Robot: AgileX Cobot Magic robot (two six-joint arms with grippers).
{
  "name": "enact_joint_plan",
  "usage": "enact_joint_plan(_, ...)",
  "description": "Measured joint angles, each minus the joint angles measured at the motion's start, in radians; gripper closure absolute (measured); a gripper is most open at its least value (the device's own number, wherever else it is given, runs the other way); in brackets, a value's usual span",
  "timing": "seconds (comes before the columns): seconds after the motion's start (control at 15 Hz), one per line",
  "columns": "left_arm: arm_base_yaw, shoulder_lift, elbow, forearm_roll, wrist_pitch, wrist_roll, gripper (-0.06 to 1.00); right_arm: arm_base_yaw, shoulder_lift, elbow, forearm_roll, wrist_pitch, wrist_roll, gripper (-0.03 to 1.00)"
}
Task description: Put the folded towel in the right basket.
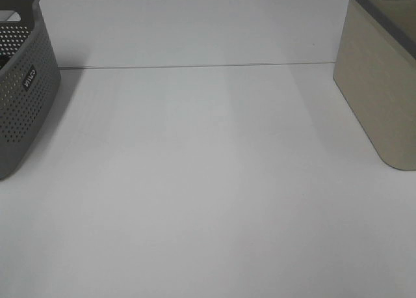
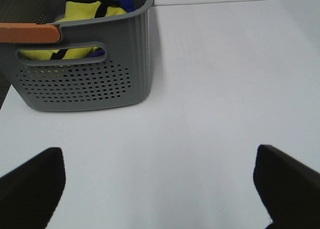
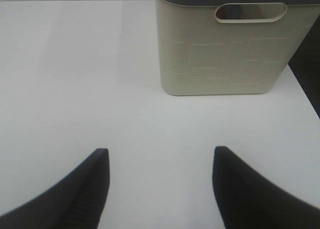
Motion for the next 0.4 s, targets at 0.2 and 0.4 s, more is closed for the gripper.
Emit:
enact_joint_plan(0.2,0.0,0.0,0.0,0.0,0.0,0.0,-0.03,0.0,0.0,0.0,0.0,0.0,0.0,0.38)
enact_joint_plan(0.4,0.0,0.0,0.0,0.0,0.0,0.0,-0.03,0.0,0.0,0.0,0.0,0.0,0.0,0.38)
